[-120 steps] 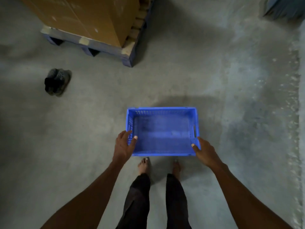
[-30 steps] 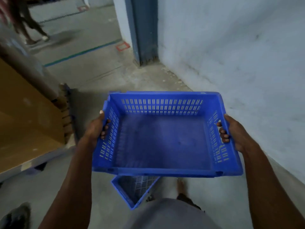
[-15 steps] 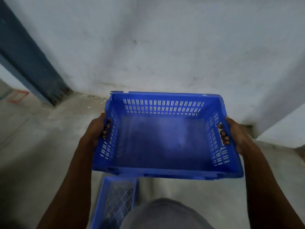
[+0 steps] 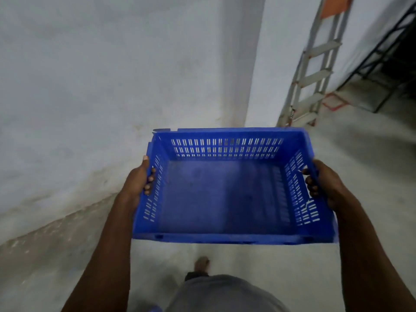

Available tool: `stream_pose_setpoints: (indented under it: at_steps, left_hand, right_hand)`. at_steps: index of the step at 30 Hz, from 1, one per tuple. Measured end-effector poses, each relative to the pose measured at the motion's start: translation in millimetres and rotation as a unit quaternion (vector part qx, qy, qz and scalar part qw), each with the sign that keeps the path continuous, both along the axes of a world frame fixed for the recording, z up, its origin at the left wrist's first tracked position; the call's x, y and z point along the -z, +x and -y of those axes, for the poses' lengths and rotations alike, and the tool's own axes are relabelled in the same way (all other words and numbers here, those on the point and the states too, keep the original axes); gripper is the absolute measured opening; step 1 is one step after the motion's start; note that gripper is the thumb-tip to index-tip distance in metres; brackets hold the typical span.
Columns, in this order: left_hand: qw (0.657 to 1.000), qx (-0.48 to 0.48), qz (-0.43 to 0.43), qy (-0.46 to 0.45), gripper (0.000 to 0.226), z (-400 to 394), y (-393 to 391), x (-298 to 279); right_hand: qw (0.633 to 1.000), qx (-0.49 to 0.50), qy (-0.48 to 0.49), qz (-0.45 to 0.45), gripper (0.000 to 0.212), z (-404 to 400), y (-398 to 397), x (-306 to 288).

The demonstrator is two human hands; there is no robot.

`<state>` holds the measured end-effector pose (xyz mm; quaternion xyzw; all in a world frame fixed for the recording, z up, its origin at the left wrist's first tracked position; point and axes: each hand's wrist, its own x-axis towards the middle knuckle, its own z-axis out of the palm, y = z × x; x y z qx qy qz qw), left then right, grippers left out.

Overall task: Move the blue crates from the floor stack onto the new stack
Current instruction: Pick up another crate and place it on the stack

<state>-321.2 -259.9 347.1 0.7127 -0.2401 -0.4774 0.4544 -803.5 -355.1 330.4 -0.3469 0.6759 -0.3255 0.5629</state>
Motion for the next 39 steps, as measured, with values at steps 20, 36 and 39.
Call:
stream_pose_setpoints:
  at_steps: [20,36,39]
  left_hand:
    - [0.876,0.481,-0.004,0.023,0.054,256,-264,-3]
    - [0.831,0.553,-0.039,0.038,0.049,282,-547,13]
    - [0.833,0.55,-0.042,0.037,0.049,295,-598,14]
  right_hand:
    - [0.879,0.476,0.0,0.021,0.048,-200,-107,-1]
    - [0.844,0.536,0.0,-0.018,0.049,-223,-324,-8]
    - [0.844,0.537,0.003,-0.024,0.05,-205,-384,-13]
